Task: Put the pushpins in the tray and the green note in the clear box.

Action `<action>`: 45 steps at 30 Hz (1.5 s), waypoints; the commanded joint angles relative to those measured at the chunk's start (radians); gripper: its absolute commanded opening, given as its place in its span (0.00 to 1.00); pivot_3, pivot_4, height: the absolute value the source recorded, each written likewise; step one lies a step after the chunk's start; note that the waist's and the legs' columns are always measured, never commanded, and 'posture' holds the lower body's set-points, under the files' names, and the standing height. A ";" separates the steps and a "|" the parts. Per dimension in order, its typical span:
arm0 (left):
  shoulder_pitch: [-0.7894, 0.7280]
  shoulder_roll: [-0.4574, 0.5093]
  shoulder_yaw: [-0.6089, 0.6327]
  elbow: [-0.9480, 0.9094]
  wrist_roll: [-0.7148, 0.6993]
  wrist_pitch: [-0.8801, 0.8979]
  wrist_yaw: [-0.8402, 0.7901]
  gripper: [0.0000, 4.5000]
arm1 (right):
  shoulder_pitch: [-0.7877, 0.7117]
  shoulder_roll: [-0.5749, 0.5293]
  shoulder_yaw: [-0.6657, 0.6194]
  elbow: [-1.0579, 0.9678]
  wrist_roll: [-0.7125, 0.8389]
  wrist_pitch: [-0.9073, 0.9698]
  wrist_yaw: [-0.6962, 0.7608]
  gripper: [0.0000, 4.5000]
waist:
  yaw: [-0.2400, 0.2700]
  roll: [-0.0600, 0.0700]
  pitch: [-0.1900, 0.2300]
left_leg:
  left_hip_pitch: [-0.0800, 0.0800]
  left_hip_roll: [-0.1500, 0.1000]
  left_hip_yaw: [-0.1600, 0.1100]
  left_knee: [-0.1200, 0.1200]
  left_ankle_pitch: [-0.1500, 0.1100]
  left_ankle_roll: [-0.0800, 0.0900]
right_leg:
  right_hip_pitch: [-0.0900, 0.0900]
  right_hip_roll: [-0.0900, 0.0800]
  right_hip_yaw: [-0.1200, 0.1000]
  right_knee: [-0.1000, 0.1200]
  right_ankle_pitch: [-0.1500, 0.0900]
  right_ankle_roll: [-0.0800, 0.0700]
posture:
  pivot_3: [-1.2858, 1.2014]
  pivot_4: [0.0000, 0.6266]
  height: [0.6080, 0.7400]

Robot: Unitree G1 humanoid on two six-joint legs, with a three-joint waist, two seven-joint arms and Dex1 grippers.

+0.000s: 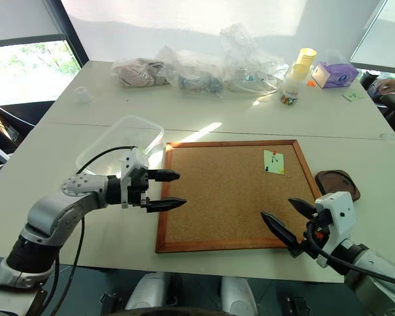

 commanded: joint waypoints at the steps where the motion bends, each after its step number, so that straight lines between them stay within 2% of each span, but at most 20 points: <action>1: -0.003 0.013 0.025 -0.035 -0.007 0.000 0.005 1.00 | -0.001 -0.014 -0.022 -0.020 0.014 -0.007 0.013 1.00 | 0.000 0.000 0.000 | 0.000 0.000 0.000 0.000 0.000 0.000 | 0.000 0.000 0.000 0.000 0.000 0.000 | 0.52 0.24 1.00; 20: -0.059 -0.012 0.006 -0.049 -0.032 0.061 0.054 1.00 | -0.027 -0.003 -0.006 -0.014 -0.002 -0.007 0.000 1.00 | 0.000 0.000 0.000 | 0.000 0.000 -0.001 0.000 0.000 0.000 | 0.001 0.000 -0.001 0.000 0.000 0.000 | 0.52 0.24 1.00; 23: -0.063 -0.020 0.002 -0.037 -0.021 0.044 0.056 0.83 | -0.028 0.000 -0.003 -0.013 -0.004 -0.008 -0.003 1.00 | 0.000 0.000 0.000 | 0.000 -0.001 -0.001 0.000 0.000 0.000 | 0.001 0.000 -0.001 0.000 0.000 0.000 | 0.52 0.24 1.00; 31: -0.105 -0.036 -0.006 -0.015 -0.019 0.029 0.035 0.01 | -0.063 -0.007 -0.020 -0.006 0.019 0.022 -0.056 1.00 | 0.000 0.000 0.000 | 0.000 -0.001 -0.001 0.000 0.000 0.000 | 0.001 0.000 -0.001 0.000 0.000 0.000 | 0.52 0.24 1.00; 36: -0.254 -0.113 -0.077 0.173 0.067 -0.051 0.011 0.00 | -0.155 0.008 -0.027 0.013 0.038 0.022 -0.133 1.00 | 0.005 -0.001 0.000 | 0.000 -0.002 -0.002 0.002 0.000 0.000 | 0.002 0.000 -0.002 0.000 0.000 0.000 | 0.52 0.24 1.00; 41: -0.328 -0.218 -0.270 0.407 0.223 -0.211 -0.095 0.00 | -0.473 -0.011 0.062 0.261 -0.172 0.009 -0.315 1.00 | -0.004 -0.001 -0.001 | 0.000 -0.004 -0.001 0.002 0.000 0.000 | 0.003 0.001 -0.001 -0.005 0.000 0.000 | 0.52 0.24 1.00; 45: -0.369 -0.277 -0.337 0.601 0.355 -0.349 -0.088 0.00 | -0.645 0.010 0.127 0.429 -0.224 0.018 -0.314 1.00 | 0.000 0.000 0.000 | -0.003 -0.004 -0.002 0.000 0.000 0.001 | -0.001 0.003 -0.001 -0.005 0.001 0.002 | 0.52 0.24 1.00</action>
